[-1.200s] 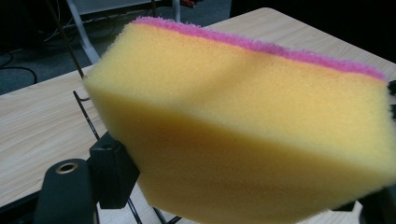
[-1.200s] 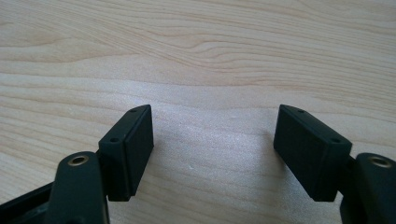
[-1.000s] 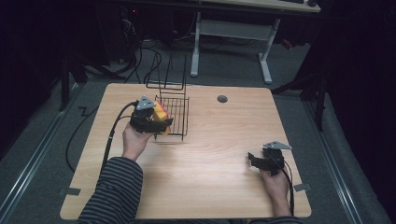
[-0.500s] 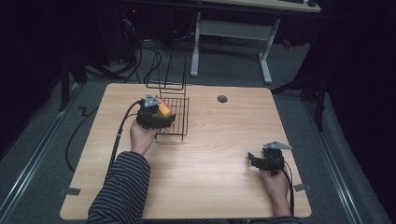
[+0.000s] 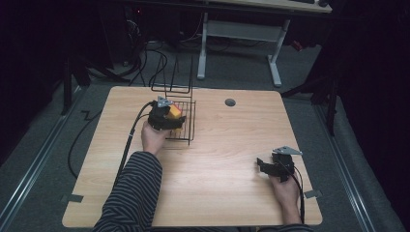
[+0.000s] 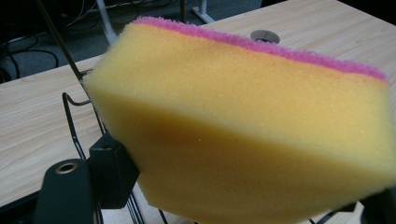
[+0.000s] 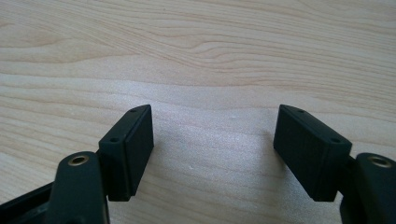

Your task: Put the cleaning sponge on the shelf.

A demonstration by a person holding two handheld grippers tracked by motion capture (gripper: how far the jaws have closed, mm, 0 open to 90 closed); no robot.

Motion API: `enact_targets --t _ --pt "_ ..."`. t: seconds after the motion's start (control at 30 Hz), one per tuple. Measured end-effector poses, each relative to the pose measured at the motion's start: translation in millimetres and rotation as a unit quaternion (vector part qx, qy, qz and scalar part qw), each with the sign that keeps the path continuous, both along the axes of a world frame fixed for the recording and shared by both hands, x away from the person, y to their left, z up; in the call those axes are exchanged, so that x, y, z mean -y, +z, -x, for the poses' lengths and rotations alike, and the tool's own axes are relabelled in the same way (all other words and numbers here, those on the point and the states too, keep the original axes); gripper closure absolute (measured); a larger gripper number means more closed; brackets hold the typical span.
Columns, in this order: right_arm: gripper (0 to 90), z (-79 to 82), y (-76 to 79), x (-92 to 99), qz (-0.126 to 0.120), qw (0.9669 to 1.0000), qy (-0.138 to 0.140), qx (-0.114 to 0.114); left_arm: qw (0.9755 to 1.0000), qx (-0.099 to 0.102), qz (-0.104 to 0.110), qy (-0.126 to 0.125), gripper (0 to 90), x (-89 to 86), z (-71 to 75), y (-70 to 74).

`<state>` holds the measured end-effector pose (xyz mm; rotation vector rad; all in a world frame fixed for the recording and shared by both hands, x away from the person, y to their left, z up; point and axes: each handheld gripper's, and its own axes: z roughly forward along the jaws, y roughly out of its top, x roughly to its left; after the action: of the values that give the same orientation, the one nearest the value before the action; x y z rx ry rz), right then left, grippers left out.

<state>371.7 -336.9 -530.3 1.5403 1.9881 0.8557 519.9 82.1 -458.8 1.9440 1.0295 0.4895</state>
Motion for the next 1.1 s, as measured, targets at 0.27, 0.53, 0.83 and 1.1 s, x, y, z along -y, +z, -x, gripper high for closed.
enact_targets --t 0.27,0.53,0.83,1.1 --pt "29.0 -0.1 0.0 -0.1 0.002 1.0000 0.001 0.000 0.9999 -0.009 0.002 0.014 21.9 -1.5 -5.8 -6.1" --pt "29.0 0.0 0.0 -0.2 0.003 1.0000 0.001 0.000 0.9997 -0.012 0.004 0.020 19.6 1.1 -7.1 -9.5" --pt "29.0 0.1 0.0 -0.4 0.003 1.0000 0.000 0.000 0.9997 -0.018 0.006 0.013 14.2 -0.1 -7.7 -10.6" --pt "29.0 0.0 0.0 -0.2 0.003 1.0000 0.001 0.000 0.9995 -0.024 0.015 0.014 6.6 -2.9 -9.0 -10.7"
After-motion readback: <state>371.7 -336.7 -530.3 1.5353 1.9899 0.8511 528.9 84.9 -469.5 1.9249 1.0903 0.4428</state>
